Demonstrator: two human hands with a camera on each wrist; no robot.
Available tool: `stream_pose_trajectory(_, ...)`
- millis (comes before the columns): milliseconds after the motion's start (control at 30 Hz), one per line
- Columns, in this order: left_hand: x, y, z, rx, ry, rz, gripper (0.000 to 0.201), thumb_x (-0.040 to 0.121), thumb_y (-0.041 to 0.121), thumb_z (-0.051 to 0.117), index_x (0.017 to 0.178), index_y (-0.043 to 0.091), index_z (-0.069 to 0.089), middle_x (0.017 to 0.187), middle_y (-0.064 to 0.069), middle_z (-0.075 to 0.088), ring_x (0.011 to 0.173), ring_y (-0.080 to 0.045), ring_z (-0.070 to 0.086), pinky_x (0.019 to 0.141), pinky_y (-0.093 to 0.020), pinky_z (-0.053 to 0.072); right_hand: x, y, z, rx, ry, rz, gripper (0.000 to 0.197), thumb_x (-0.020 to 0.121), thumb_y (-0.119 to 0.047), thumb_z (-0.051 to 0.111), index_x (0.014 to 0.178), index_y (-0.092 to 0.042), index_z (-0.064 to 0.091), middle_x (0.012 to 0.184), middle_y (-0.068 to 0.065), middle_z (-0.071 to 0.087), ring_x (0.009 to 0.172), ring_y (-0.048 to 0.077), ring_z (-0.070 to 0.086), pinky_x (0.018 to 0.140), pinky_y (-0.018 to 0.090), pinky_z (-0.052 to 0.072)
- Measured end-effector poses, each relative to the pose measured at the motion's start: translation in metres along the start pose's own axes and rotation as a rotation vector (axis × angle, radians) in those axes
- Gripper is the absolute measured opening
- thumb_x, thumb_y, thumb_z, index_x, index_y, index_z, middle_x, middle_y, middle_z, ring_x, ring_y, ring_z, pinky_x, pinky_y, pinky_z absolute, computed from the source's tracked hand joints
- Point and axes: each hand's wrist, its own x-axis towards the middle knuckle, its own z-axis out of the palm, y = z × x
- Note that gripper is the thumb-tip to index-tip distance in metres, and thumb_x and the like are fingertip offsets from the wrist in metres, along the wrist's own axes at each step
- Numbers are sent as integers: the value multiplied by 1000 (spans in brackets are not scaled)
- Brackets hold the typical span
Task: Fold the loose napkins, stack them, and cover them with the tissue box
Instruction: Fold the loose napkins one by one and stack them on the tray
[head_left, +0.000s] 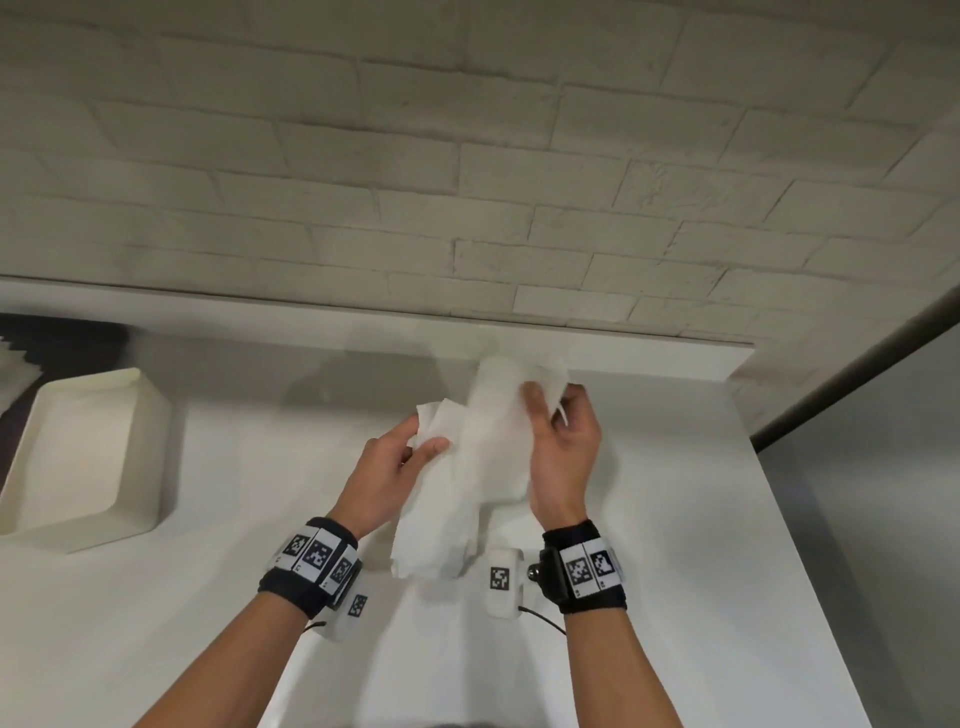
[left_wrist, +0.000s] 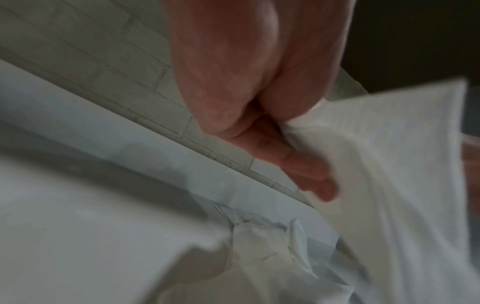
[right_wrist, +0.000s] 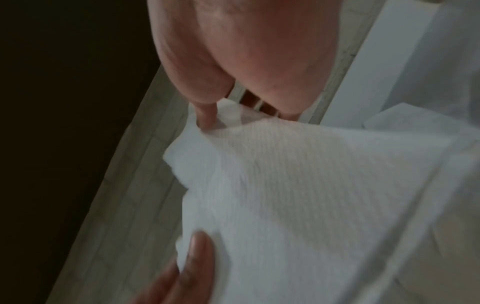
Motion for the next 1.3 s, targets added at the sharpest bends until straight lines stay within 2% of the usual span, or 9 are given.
stream_pose_trajectory(100,1,-6,-3,134,158,5,42,105,53,59,82,17,58,55,8,39,54,-13,35,54,-24,32,1,-18,-16,30,-55,-41,12,103,-17,75,107,-25,67,111,8,78,103,22,73,93,44,60)
stream_pose_trajectory(167,2,-7,-2,124,224,5,45,106,47,62,73,16,57,58,9,50,58,-12,48,58,-18,37,-2,-30,-26,27,-140,-45,12,105,-14,70,115,-17,65,114,6,78,108,23,74,92,42,61)
stream_pose_trajectory(367,7,1,5,-244,232,-20,18,107,21,66,100,12,80,88,-14,78,85,-22,77,84,-41,67,-26,-1,-10,-60,-211,49,17,105,-29,73,110,-12,70,123,12,74,121,37,68,109,60,54)
stream_pose_trajectory(500,-1,15,6,-275,173,13,15,108,4,61,111,8,74,95,-9,81,89,-35,77,83,-43,66,-26,12,11,49,-160,135,16,104,-24,74,105,-9,68,125,-8,74,119,11,68,103,31,55)
stream_pose_trajectory(600,-5,21,3,-279,169,19,17,110,12,60,112,9,76,95,-12,80,89,-37,77,82,-47,66,-21,8,23,89,-123,138,13,103,-15,73,98,-4,67,92,-5,72,88,9,66,84,22,54)
stream_pose_trajectory(800,-11,25,-10,-301,219,-16,39,113,33,52,104,6,77,101,-9,81,99,-27,77,90,-46,65,-23,11,37,87,-46,103,25,93,-23,87,99,-7,70,119,20,73,117,37,70,110,54,56)
stream_pose_trajectory(933,-10,21,-21,-270,235,-6,62,110,57,49,106,-2,69,99,-2,73,97,-22,69,101,-57,57,-29,7,43,41,-99,16,20,95,-17,85,91,-10,66,91,7,65,90,19,62,92,38,57)
stream_pose_trajectory(1033,-12,30,-20,-286,258,26,53,111,54,43,98,8,64,88,-2,56,83,-20,53,84,-50,51,-34,1,53,7,-87,-31,19,97,-14,82,91,-10,65,84,-2,62,80,12,56,80,25,51)
stream_pose_trajectory(1300,-22,47,-24,-329,297,62,26,106,45,63,124,27,58,111,3,77,104,-19,75,92,-55,60,-47,0,82,-22,-6,46,21,99,-28,80,96,-13,65,87,-3,68,80,13,60,80,35,53)
